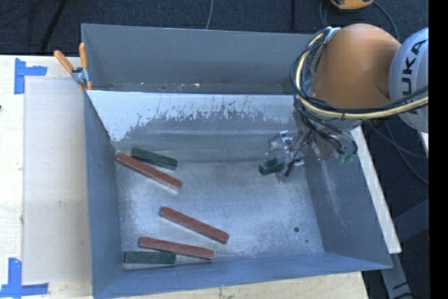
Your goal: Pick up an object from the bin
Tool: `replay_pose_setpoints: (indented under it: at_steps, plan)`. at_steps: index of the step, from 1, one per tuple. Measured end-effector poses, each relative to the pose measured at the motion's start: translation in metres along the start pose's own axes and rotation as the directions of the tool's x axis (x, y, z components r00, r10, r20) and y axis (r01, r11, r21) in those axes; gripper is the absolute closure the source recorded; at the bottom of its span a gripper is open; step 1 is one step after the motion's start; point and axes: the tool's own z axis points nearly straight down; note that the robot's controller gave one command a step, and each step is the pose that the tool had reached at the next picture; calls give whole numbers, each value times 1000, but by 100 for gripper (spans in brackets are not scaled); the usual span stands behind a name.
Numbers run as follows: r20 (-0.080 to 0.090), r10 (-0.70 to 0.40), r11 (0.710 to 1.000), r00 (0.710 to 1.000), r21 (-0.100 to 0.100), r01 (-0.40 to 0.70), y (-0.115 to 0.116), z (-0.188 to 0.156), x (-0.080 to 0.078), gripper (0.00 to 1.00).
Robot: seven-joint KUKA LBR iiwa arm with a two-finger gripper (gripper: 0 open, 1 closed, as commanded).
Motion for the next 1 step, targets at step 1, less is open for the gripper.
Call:
replay_pose_setpoints:
  at_steps: [1]
  plan:
    - [-1,-7,1000,1000,-1,7,0,-1,0,100]
